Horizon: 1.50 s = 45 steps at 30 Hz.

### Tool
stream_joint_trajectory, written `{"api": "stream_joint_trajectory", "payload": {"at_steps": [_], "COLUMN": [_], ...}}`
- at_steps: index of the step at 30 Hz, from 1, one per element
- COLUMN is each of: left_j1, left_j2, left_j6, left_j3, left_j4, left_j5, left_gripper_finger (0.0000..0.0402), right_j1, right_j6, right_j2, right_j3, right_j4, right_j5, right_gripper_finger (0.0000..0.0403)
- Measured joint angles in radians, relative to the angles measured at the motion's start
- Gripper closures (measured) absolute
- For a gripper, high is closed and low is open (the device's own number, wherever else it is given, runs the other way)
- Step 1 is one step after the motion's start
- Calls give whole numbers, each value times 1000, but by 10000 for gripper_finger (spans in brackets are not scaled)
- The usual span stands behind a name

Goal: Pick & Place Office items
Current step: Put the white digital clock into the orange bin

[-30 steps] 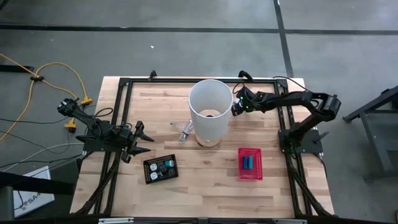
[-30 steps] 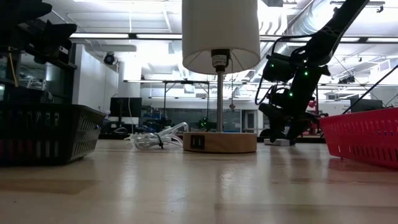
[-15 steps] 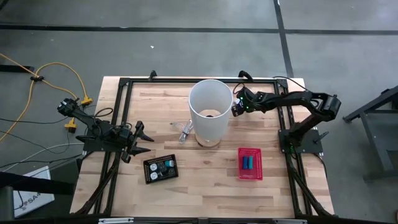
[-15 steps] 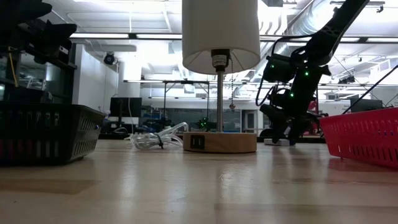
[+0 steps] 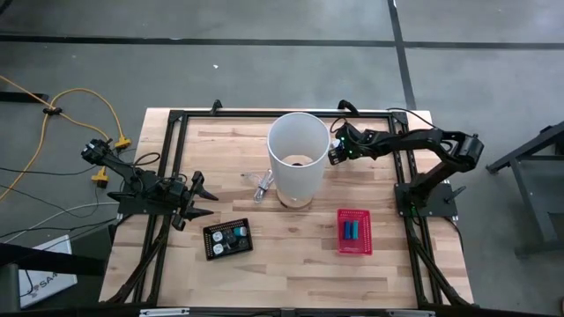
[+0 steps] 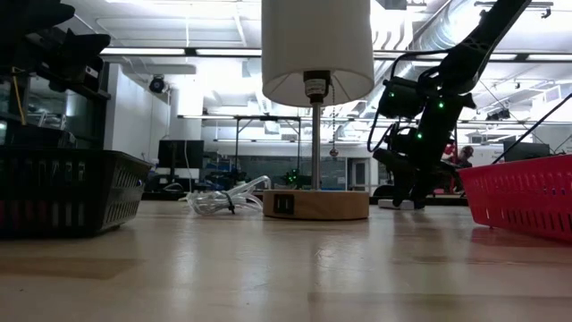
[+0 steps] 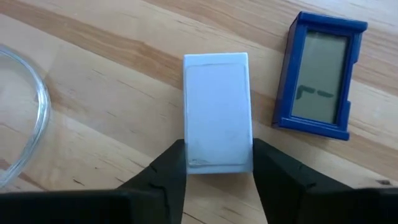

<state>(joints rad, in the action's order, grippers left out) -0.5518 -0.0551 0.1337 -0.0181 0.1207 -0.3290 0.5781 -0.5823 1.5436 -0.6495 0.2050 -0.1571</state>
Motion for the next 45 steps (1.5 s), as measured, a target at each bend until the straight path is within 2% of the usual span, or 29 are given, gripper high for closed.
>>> {"api": "stream_joint_trajectory", "payload": {"at_steps": [15, 22, 29, 37, 41, 45], "left_j1": [0, 0, 0, 0, 0, 0], "left_j2": [0, 0, 0, 0, 0, 0], "left_j6": [0, 0, 0, 0, 0, 0], "left_j3": [0, 0, 0, 0, 0, 0], "left_j4": [0, 0, 0, 0, 0, 0], "left_j5": [0, 0, 0, 0, 0, 0], "left_gripper_finger": [202, 202, 202, 202, 202, 202], "right_j1": [-13, -16, -52, -162, -261, -373], "right_j6": [19, 55, 56, -24, -97, -186], "right_j2": [-20, -114, -289, -531, -604, -649], "right_j3": [1, 1, 1, 1, 1, 1], "right_j4": [1, 35, 216, 442, 506, 556], "right_j5": [6, 22, 35, 34, 39, 98], "right_gripper_finger": [258, 258, 259, 260, 260, 260]}}
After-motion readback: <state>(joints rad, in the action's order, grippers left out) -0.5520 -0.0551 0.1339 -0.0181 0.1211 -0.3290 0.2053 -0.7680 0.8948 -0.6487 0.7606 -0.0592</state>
